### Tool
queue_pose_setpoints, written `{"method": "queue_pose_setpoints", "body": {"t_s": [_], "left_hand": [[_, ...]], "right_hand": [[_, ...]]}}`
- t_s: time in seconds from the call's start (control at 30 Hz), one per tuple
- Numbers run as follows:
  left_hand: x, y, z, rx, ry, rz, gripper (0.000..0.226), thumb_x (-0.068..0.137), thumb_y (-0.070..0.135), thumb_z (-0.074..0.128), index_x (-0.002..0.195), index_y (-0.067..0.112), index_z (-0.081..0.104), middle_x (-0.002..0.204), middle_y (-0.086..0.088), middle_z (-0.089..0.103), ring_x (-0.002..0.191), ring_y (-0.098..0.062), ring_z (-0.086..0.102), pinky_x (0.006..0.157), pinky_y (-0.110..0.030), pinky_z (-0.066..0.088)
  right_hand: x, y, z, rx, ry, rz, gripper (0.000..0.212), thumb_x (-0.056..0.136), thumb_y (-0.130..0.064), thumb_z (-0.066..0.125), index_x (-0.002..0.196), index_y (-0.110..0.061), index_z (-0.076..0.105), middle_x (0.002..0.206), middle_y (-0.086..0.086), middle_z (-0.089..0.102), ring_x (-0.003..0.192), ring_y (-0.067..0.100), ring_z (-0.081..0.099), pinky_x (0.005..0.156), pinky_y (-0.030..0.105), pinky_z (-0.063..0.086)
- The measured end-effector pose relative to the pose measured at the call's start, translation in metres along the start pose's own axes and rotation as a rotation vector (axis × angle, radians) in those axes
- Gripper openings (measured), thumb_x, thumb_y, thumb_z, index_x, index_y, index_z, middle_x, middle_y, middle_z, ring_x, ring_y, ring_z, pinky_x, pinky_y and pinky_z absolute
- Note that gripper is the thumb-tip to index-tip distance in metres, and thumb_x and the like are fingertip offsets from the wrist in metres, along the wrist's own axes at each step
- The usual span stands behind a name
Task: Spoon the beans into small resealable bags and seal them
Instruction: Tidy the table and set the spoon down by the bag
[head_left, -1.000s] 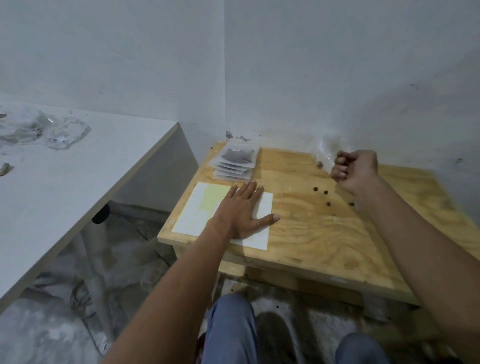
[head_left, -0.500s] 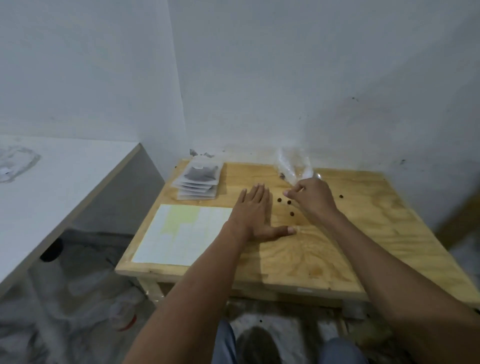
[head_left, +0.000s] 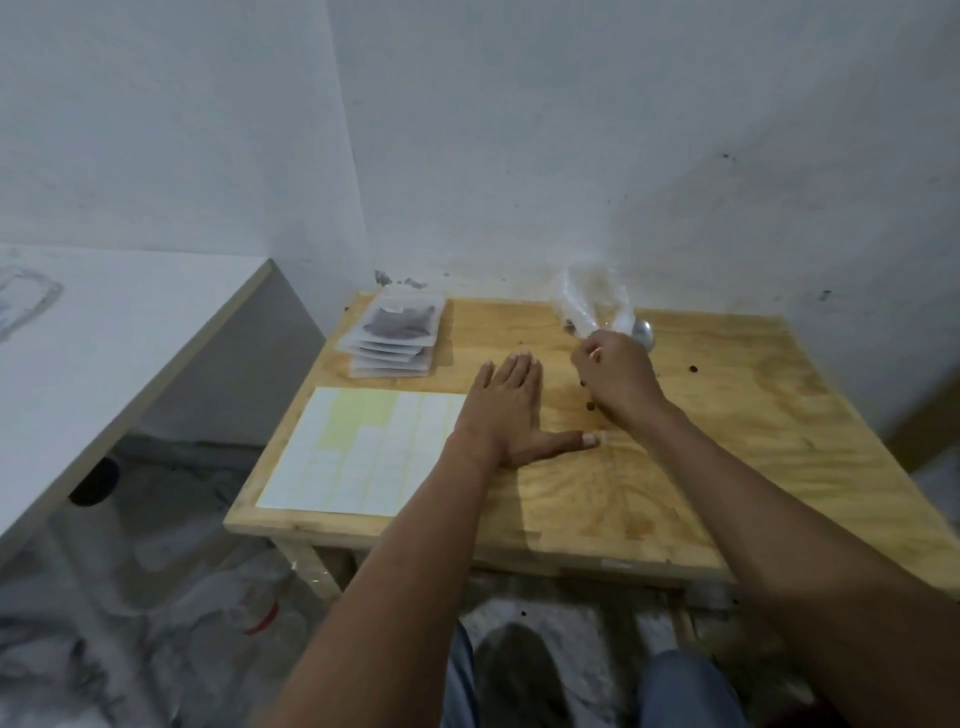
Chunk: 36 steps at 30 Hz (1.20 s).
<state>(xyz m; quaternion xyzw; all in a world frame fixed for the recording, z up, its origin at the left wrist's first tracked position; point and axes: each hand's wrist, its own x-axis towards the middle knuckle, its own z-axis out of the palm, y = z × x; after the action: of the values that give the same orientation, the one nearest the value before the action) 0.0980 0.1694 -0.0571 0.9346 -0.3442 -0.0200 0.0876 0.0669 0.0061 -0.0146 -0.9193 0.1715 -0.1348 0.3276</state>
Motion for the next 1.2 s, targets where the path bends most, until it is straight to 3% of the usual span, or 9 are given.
{"method": "queue_pose_setpoints", "body": {"t_s": [0.13,0.23,0.33,0.5,0.6,0.77,0.87,1.07,1.2], "left_hand": [[-0.001,0.000,-0.002,-0.005,-0.009,0.004,0.137,0.066,0.102,0.024,0.162,0.007,0.006,0.171,-0.010,0.002,0.158,-0.021,0.000,0.128,-0.048,0.001],[0.000,0.000,-0.002,-0.010,-0.004,0.001,0.137,0.065,0.102,0.025,0.162,0.007,0.007,0.171,-0.009,0.004,0.158,-0.021,0.001,0.127,-0.048,0.002],[0.000,0.000,-0.001,-0.017,0.005,0.001,0.137,0.066,0.102,0.027,0.162,0.007,0.007,0.171,-0.009,0.004,0.158,-0.021,0.001,0.127,-0.048,0.002],[0.000,0.000,0.000,-0.031,0.016,0.001,0.135,0.067,0.102,0.029,0.162,0.008,0.008,0.171,-0.009,0.004,0.158,-0.020,0.001,0.128,-0.048,0.001],[0.000,0.000,0.000,-0.038,0.017,-0.003,0.135,0.067,0.101,0.031,0.162,0.008,0.009,0.171,-0.009,0.006,0.158,-0.020,0.002,0.128,-0.048,0.001],[0.000,0.001,0.000,-0.046,0.021,-0.006,0.134,0.068,0.101,0.032,0.162,0.008,0.010,0.171,-0.009,0.007,0.158,-0.020,0.003,0.128,-0.048,0.002],[0.000,0.000,0.000,-0.046,0.024,-0.008,0.135,0.067,0.102,0.031,0.162,0.008,0.010,0.171,-0.009,0.006,0.158,-0.020,0.003,0.128,-0.047,0.001],[0.000,-0.001,-0.001,-0.036,0.019,-0.003,0.137,0.065,0.103,0.027,0.162,0.008,0.010,0.171,-0.009,0.006,0.158,-0.020,0.002,0.128,-0.048,0.002],[0.000,-0.001,-0.001,-0.039,0.015,-0.003,0.136,0.066,0.102,0.029,0.162,0.008,0.010,0.171,-0.009,0.006,0.158,-0.020,0.003,0.128,-0.047,0.002]], "right_hand": [[0.010,-0.002,-0.015,0.953,0.072,0.532,0.021,0.089,-0.009,0.036,0.086,-0.010,0.057,0.054,-0.002,0.040,0.040,0.009,0.027,0.039,0.021,0.021],[0.012,0.000,-0.025,1.247,0.029,0.662,0.023,0.088,-0.009,0.035,0.076,-0.010,0.055,0.056,0.001,0.048,0.042,0.012,0.029,0.037,0.019,0.020],[0.011,0.007,-0.030,1.176,-0.037,0.651,0.023,0.092,-0.020,0.045,0.072,-0.013,0.055,0.056,-0.001,0.048,0.042,0.011,0.028,0.036,0.019,0.021],[0.008,0.026,-0.018,0.053,0.051,0.111,0.029,0.086,-0.038,0.076,0.080,-0.010,0.077,0.082,0.003,0.072,0.068,0.017,0.064,0.062,0.032,0.051],[0.004,0.027,-0.010,-0.094,-0.019,0.037,0.016,0.079,-0.041,0.083,0.085,-0.027,0.079,0.101,-0.005,0.066,0.085,0.012,0.064,0.069,0.031,0.052],[0.001,0.024,-0.004,-0.165,-0.058,-0.004,0.012,0.086,-0.033,0.080,0.085,-0.022,0.077,0.083,-0.002,0.072,0.075,0.009,0.063,0.072,0.033,0.054],[0.002,0.019,-0.008,-0.061,-0.042,0.033,0.018,0.097,-0.031,0.066,0.089,-0.015,0.069,0.076,-0.006,0.062,0.070,0.010,0.057,0.067,0.031,0.047],[0.010,0.016,-0.031,1.126,-0.108,0.587,0.015,0.094,-0.012,0.042,0.082,-0.013,0.051,0.057,-0.002,0.045,0.042,0.008,0.026,0.034,0.021,0.020],[0.003,0.022,-0.038,0.973,-0.217,0.537,0.017,0.095,-0.008,0.046,0.100,-0.006,0.063,0.067,-0.002,0.051,0.044,0.007,0.029,0.036,0.020,0.023]]}}
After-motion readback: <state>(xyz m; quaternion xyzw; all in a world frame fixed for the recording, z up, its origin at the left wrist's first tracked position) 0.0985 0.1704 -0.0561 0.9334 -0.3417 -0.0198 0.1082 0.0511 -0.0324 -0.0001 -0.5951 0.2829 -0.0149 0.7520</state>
